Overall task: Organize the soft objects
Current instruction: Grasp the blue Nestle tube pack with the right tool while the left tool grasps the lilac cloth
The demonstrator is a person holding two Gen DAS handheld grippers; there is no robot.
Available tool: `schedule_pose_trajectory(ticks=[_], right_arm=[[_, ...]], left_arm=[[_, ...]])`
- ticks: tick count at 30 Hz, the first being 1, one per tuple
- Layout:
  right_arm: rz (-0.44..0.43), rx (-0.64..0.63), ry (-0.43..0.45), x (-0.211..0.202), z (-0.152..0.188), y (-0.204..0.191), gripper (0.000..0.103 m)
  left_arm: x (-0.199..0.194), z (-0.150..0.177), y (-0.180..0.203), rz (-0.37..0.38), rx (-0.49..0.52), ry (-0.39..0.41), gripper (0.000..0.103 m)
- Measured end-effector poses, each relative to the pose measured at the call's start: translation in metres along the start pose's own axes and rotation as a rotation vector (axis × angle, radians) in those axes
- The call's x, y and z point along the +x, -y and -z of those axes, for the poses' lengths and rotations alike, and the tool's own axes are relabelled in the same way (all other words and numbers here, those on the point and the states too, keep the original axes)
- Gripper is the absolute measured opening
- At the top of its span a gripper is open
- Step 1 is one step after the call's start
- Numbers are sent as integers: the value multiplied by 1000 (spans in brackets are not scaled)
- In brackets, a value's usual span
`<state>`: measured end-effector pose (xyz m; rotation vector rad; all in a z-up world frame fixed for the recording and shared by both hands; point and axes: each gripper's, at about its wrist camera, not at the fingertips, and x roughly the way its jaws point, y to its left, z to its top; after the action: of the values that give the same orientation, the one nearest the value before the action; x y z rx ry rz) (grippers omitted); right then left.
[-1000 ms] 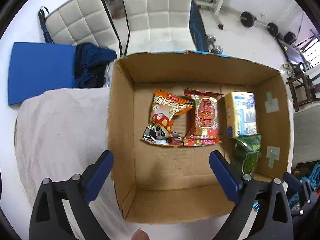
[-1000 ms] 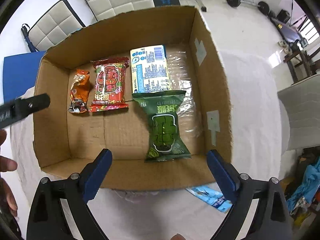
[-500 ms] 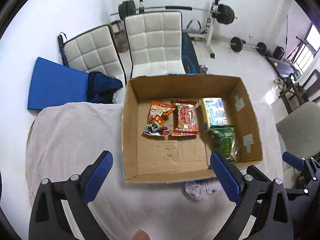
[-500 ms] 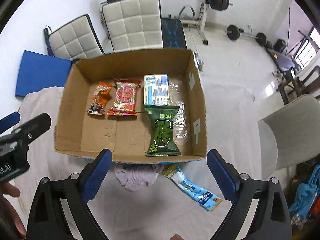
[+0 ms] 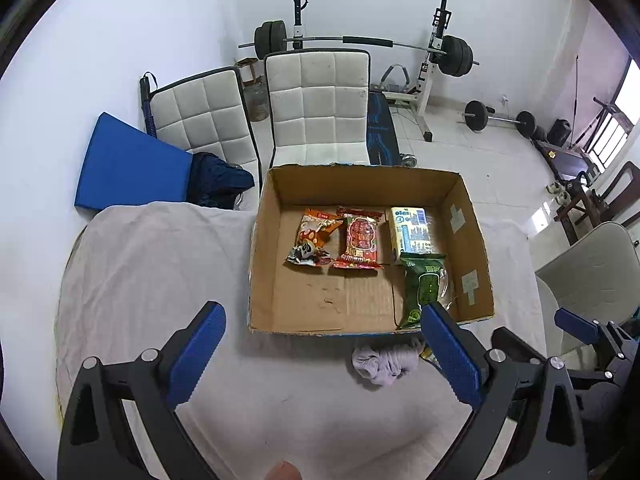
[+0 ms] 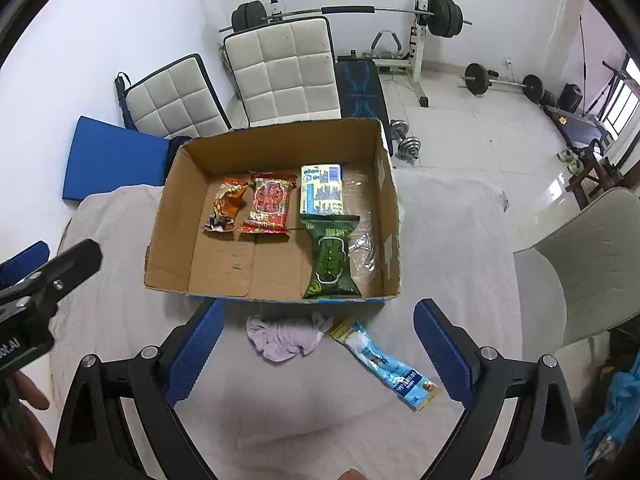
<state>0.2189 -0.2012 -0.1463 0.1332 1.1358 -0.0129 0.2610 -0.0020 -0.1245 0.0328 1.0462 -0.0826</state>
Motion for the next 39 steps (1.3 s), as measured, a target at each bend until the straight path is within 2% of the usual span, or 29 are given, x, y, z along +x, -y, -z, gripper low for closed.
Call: schedule_pose_trajectory(ticks=[2, 5, 10, 14, 17, 19, 21, 22, 25, 26, 27, 28, 29, 30, 34, 37, 39], right_arm=[[0, 19, -15, 5, 4, 14, 98], [16, 50, -75, 23, 14, 45, 98], [66, 87, -251, 80, 44, 104, 98], [56, 92, -379, 128, 71, 125, 98], [38, 64, -428, 156, 84, 124, 97], [34, 61, -426, 168, 90, 124, 96], [9, 52, -422, 182, 96, 124, 85], [6, 42, -431, 188, 98, 124, 83], [-5, 20, -452, 204, 107, 124, 70], [-8, 3, -430, 200, 107, 122, 62], [-17, 3, -447, 197, 109, 122, 50], [-18, 9, -465, 195, 110, 122, 44], [-16, 23, -490, 193, 113, 125, 30], [-8, 44, -523, 190, 117, 129, 24], [-20, 93, -592, 179, 128, 139, 24], [-25, 99, -603, 177, 132, 141, 25], [-20, 122, -595, 173, 132, 143, 25]], left_arm=[[4, 5, 1, -14, -3, -14, 100], [23, 18, 7, -32, 12, -79, 100], [68, 46, 28, -29, 57, -179, 100], [111, 68, 55, -19, 156, -264, 100], [145, 81, 81, -45, 285, -324, 100], [161, 86, 92, -61, 342, -349, 100], [179, 88, 102, -74, 402, -377, 100], [184, 89, 104, -80, 422, -381, 100], [199, 90, 116, -93, 498, -396, 100], [202, 92, 120, -91, 525, -402, 100], [205, 94, 126, -94, 560, -401, 100], [208, 97, 131, -89, 593, -408, 100], [210, 102, 138, -88, 639, -411, 100], [213, 106, 143, -95, 677, -415, 100], [227, 121, 157, -115, 773, -435, 100], [231, 128, 158, -120, 774, -439, 99], [228, 134, 157, -128, 771, -428, 89]])
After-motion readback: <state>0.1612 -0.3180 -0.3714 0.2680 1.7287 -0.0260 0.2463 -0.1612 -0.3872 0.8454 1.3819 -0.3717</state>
